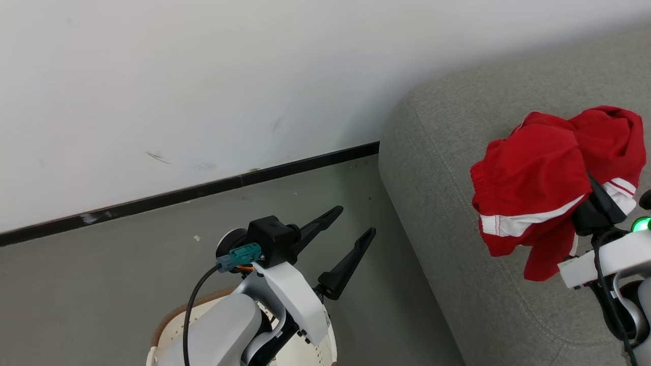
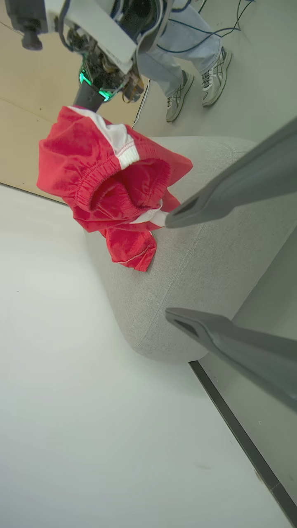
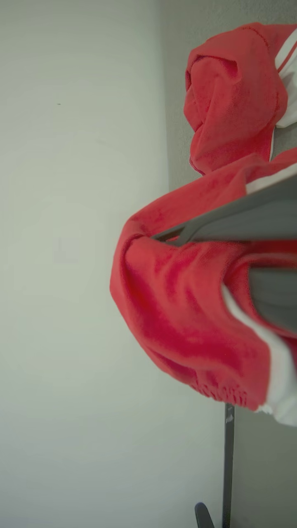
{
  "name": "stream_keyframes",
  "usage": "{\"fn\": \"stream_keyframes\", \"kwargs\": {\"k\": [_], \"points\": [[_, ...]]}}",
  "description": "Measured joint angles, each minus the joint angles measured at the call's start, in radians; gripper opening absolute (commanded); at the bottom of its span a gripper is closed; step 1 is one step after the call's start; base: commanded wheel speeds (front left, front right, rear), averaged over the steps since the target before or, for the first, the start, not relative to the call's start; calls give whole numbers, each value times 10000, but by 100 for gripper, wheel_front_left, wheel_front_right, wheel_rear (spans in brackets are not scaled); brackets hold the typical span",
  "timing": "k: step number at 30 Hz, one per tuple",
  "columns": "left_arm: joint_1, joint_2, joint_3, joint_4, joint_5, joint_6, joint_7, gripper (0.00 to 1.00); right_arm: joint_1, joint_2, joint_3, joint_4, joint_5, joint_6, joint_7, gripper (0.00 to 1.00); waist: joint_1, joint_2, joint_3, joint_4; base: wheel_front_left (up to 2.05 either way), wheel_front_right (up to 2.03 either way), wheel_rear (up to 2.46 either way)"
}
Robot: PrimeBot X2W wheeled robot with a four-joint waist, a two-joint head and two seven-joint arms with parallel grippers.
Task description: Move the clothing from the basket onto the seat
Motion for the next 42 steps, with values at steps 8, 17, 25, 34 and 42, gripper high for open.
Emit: {"fn": "stream_keyframes", "kwargs": {"k": [8, 17, 25, 34, 42], "points": [[-8, 100, -148, -19, 288, -10, -163, 100, 349, 109, -489, -341, -151, 0, 0, 0, 0, 0, 153, -539, 0, 0, 0], [-9, 180, -148, -19, 339, -10, -272, 100, 466, 257, -577, -625, -180, 0, 0, 0, 0, 0, 312, -1071, 0, 0, 0], [-10, 359, -163, -90, 608, -10, -364, 100, 535, 307, -585, -698, -247, 0, 0, 0, 0, 0, 414, -1412, 0, 0, 0], [-12, 370, -286, -226, 702, -10, -435, 100, 477, 219, -926, -861, -247, 0, 0, 0, 0, 0, 541, -1543, 0, 0, 0], [-16, 416, -491, -362, 802, -82, -437, 100, -255, -79, -1172, -809, -125, 0, 0, 0, 1, 0, 722, -1492, 0, 0, 0]]}}
